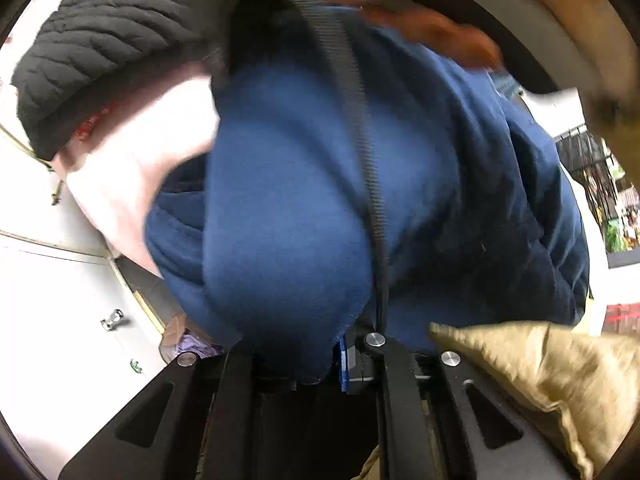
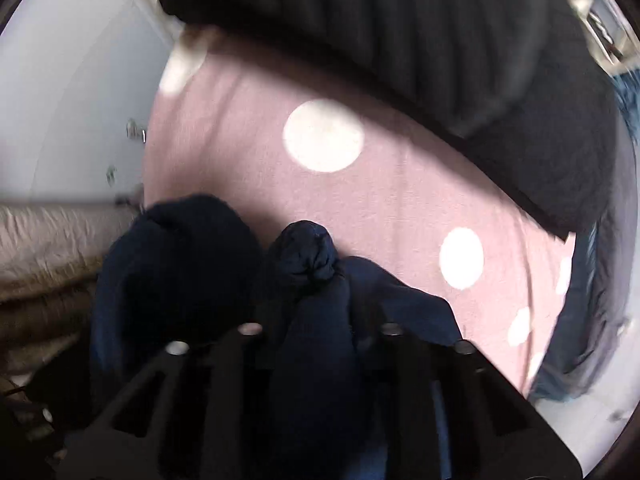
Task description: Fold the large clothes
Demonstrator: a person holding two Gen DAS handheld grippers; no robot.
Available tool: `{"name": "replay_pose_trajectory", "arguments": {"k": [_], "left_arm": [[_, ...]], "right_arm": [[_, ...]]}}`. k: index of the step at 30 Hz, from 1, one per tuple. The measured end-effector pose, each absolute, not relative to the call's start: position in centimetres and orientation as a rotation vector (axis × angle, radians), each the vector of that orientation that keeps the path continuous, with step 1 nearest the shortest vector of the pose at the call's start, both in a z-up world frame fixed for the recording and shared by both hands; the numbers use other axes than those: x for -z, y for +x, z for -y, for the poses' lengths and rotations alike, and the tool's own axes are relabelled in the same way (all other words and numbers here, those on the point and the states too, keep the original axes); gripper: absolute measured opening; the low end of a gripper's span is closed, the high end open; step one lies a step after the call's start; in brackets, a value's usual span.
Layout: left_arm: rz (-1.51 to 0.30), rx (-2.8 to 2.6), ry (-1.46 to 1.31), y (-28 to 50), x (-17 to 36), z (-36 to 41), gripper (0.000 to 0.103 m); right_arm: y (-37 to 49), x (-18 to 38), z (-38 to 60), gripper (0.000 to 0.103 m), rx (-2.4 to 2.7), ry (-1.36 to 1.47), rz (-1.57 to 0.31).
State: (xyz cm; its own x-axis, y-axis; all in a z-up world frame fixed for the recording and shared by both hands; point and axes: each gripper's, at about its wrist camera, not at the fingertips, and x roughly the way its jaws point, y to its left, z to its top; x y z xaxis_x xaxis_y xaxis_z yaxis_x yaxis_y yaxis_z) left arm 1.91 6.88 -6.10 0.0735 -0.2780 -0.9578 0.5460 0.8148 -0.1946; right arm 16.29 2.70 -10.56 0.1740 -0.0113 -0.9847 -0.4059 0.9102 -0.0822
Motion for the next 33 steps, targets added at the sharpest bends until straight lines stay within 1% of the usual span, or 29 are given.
{"name": "replay_pose_trajectory", "arguments": {"k": [3,5,7,11,13,15,17,19,20,21,22,23,24,25,26,28,29,31,33], "left_arm": [[-1.274,0.620,0.217,2.6,3.4,-6.4,0.013],[-1.204,0.636,0.192,3.3,0.7,-5.8,0.013],[-1.110,0.684,0.186,3.4,-2.8,-4.6,0.013],[-0.879,0.814,0.237,1.6,-11.0,-0.4,0.013],[-0.772,0.909,0.217,0.1,-15.3,1.4,0.013],[-0.638,0.985,0.234,-2.2,-19.7,3.3,0.013],[-0.556,1.049,0.217,-4.0,-23.2,4.6,0.013],[-0.508,1.119,0.194,-5.4,-25.8,5.4,0.013],[-0.486,1.152,0.196,-6.1,-26.8,5.9,0.013],[-0.465,1.159,0.203,-6.9,-27.3,6.9,0.013],[-0.445,1.147,0.218,-7.4,-27.4,6.1,0.013],[-0.453,1.130,0.231,-7.6,-27.0,6.6,0.013],[-0.482,1.121,0.233,-8.2,-26.5,6.8,0.013],[-0.548,1.114,0.236,-7.5,-25.3,6.3,0.013],[-0.609,1.102,0.252,-7.1,-23.6,6.6,0.013],[-0.727,1.060,0.322,-7.5,-20.1,6.2,0.013],[-0.787,1.032,0.364,-7.7,-17.4,5.6,0.013],[-0.922,0.990,0.410,-7.3,-12.4,4.6,0.013],[-1.055,0.934,0.477,-8.0,-6.6,3.8,0.013]], "right_arm": [[14.0,4.0,4.5,0.015,-0.187,-0.090,-1.191],[11.2,0.2,8.9,0.015,-0.125,0.014,-1.093],[6.5,-4.3,13.6,0.014,-0.057,0.109,-0.969],[-2.5,-13.4,19.0,0.012,0.094,0.184,-0.747],[-7.7,-18.1,20.4,0.010,0.149,0.202,-0.600],[-13.1,-23.3,20.6,0.010,0.186,0.171,-0.464],[-18.7,-28.3,19.6,0.010,0.232,0.115,-0.311],[-21.4,-30.3,18.8,0.010,0.281,0.060,-0.276],[-22.6,-30.9,18.9,0.010,0.298,0.053,-0.271],[-23.1,-30.8,19.4,0.012,0.282,0.072,-0.299],[-23.1,-30.3,20.0,0.014,0.262,0.099,-0.337],[-23.0,-28.7,21.4,0.028,0.261,0.172,-0.379],[-23.2,-26.8,22.4,0.062,0.301,0.249,-0.387],[-24.3,-25.4,23.2,0.081,0.326,0.334,-0.397],[-24.4,-23.4,24.5,0.091,0.317,0.414,-0.426],[-22.9,-17.3,26.9,0.090,0.286,0.611,-0.563],[-22.2,-15.4,27.3,0.090,0.285,0.643,-0.602],[-19.5,-12.1,27.1,0.090,0.298,0.621,-0.699],[-16.5,-10.5,26.2,0.090,0.241,0.590,-0.769]]}}
